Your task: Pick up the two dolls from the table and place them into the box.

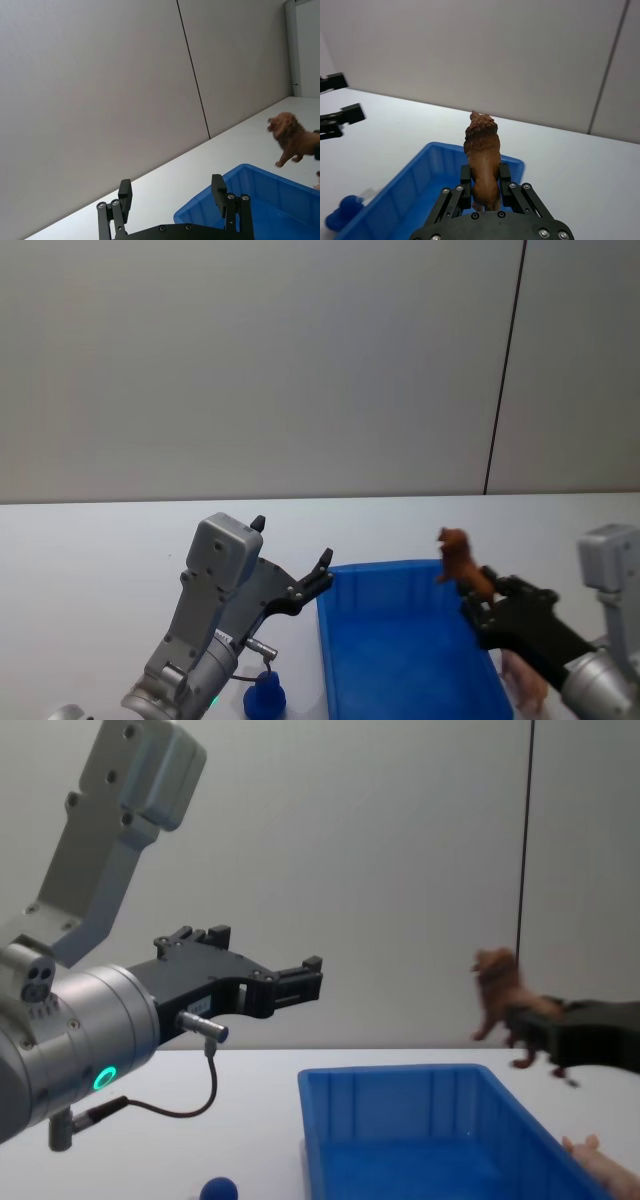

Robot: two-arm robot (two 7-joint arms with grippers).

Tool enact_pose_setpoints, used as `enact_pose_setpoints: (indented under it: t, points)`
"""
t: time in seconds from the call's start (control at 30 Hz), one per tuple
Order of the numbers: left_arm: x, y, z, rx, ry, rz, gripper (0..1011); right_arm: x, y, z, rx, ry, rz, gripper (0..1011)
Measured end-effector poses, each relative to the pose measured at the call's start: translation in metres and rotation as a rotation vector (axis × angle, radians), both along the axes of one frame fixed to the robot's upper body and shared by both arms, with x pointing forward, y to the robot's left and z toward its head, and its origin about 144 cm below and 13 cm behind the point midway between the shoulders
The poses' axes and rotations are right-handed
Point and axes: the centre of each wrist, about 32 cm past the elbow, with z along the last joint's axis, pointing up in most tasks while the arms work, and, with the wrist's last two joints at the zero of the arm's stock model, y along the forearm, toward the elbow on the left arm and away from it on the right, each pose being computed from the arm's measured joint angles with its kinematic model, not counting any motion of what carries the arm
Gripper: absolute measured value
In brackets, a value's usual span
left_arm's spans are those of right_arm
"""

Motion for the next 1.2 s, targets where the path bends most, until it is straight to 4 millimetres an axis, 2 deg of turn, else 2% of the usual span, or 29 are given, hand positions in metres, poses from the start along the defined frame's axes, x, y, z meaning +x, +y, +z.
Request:
enact_pose_setpoints:
  t: [0.17,0.37,0.4,0.57,0.6,0.73,0.87,1.2]
  points:
    - [0.0,0.0,0.0,0.0,0.0,0.0,1001,0.008,0.012,-0.003,0.01,0.024,0.068,350]
    - [0.0,0.0,0.0,0.0,0.0,0.0,1001,0.018,0.026,-0.01,0.019,0.054,0.13,597]
    - [0.0,0.0,0.0,0.0,0.0,0.0,1001,0.019,0.027,-0.01,0.019,0.056,0.132,597]
    - [0.0,0.0,0.0,0.0,0.0,0.0,1001,0.02,0.031,-0.013,0.02,0.061,0.129,793]
    - [0.0,0.0,0.0,0.0,0.0,0.0,1001,0.02,0.031,-0.013,0.02,0.06,0.126,793]
    - [0.0,0.0,0.0,0.0,0.0,0.0,1001,0.017,0.031,-0.014,0.019,0.054,0.099,925]
    - [0.0,0.0,0.0,0.0,0.0,0.0,1001,0.013,0.029,-0.014,0.016,0.045,0.07,1001]
    - [0.0,0.0,0.0,0.0,0.0,0.0,1001,-0.002,0.018,-0.012,0.006,0.028,-0.024,1001]
